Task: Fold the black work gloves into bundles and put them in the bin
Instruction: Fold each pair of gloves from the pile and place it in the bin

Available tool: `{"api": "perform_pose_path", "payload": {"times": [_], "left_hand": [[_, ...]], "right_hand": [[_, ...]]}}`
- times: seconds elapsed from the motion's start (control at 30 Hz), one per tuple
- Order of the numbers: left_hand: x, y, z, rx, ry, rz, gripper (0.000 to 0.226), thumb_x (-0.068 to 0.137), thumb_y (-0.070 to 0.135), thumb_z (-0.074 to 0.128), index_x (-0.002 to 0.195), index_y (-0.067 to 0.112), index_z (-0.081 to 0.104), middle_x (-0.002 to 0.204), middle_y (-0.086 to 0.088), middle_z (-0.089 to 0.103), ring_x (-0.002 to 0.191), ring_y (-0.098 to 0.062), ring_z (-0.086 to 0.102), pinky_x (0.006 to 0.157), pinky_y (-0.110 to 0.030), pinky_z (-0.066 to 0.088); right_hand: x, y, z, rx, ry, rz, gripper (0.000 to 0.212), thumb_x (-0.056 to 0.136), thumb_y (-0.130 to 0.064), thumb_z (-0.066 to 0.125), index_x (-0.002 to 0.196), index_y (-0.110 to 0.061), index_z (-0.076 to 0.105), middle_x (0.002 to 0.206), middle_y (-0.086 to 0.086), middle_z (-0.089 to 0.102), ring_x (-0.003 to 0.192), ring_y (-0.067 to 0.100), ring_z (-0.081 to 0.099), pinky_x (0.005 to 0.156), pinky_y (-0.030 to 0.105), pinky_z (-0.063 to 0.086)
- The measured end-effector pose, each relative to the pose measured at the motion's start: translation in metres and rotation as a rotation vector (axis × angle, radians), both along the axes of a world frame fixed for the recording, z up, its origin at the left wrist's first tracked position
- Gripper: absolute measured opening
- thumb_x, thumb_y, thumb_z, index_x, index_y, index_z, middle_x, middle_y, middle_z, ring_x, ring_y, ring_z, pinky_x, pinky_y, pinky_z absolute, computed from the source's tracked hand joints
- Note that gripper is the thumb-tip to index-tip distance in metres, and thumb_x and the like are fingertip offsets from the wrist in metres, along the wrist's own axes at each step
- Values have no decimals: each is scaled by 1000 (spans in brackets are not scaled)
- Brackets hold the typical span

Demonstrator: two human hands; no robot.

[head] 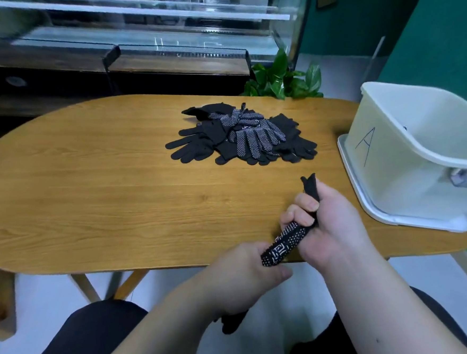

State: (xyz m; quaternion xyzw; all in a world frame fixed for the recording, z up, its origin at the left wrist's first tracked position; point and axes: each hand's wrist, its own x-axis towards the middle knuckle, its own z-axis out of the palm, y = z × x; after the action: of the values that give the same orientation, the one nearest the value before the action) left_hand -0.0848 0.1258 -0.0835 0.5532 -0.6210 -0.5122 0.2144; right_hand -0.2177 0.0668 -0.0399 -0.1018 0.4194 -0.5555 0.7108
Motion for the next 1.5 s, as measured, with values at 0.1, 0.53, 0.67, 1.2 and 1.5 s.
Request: {"api": "perform_pose_path", "payload": {"times": [0.1, 0.53, 0.67, 1.2, 1.5], "left_hand": [[-2, 4, -4, 7, 59, 36, 31, 89, 32, 64, 66, 28, 44, 54, 10, 42, 50, -13, 39, 55, -28, 32], [5, 6, 3, -91, 37, 56, 23, 81, 38, 67, 83, 20, 52, 66, 10, 43, 60, -11, 38, 61, -32, 30], [8, 11, 8, -128, -10, 127, 16, 86, 36, 70, 88, 26, 57, 59, 11, 53, 53, -9, 51, 53, -26, 40], [38, 21, 84, -302, 321, 354, 20, 101, 18, 54, 90, 22, 70, 80, 1, 69, 72, -13, 59, 70, -34, 43], [42, 28, 119, -484, -1, 303, 19, 102, 29, 49, 89, 37, 60, 84, 2, 70, 78, -16, 63, 78, -44, 49]], "right_hand": [[16, 14, -4, -88, 106, 42, 23, 102, -35, 55, 88, -19, 46, 54, -4, 36, 42, 12, 28, 49, 29, 39], [13, 10, 22, -70, 101, -57, 23, 101, -33, 55, 85, -18, 48, 52, -4, 33, 40, 13, 22, 46, 27, 35], [18, 25, 25, -303, 323, 164, 23, 102, -31, 56, 86, -15, 50, 57, 3, 44, 46, 18, 39, 58, 35, 43], [4, 35, 74, -642, 975, 344, 18, 92, -36, 68, 88, -19, 75, 80, -3, 75, 73, 12, 71, 61, 28, 51], [-5, 32, 102, -780, 1207, 328, 31, 92, -43, 65, 77, -16, 66, 76, 2, 69, 67, 14, 62, 59, 32, 44]]}}
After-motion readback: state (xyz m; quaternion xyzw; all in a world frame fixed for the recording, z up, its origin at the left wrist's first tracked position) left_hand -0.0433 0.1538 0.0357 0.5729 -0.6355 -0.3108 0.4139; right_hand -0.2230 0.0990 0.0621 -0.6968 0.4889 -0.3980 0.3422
